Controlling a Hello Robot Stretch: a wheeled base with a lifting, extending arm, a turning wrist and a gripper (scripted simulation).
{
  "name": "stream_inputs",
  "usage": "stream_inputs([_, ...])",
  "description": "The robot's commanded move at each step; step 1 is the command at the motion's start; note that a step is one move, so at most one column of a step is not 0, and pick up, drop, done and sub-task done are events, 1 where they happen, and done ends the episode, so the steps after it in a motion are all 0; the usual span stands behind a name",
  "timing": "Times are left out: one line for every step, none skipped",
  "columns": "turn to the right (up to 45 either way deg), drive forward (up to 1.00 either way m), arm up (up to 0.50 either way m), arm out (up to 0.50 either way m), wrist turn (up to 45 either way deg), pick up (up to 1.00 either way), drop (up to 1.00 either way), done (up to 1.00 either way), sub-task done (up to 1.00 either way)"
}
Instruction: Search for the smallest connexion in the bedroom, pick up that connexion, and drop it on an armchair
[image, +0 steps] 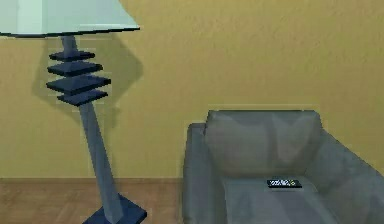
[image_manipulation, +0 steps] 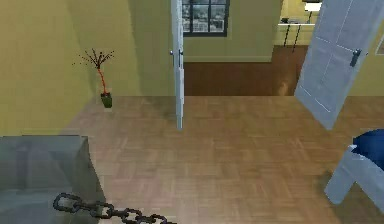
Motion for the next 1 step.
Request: stream_inputs([45.0,0.0,0.0,0.0,0.0,0.0,0.0,0.0,0.0])
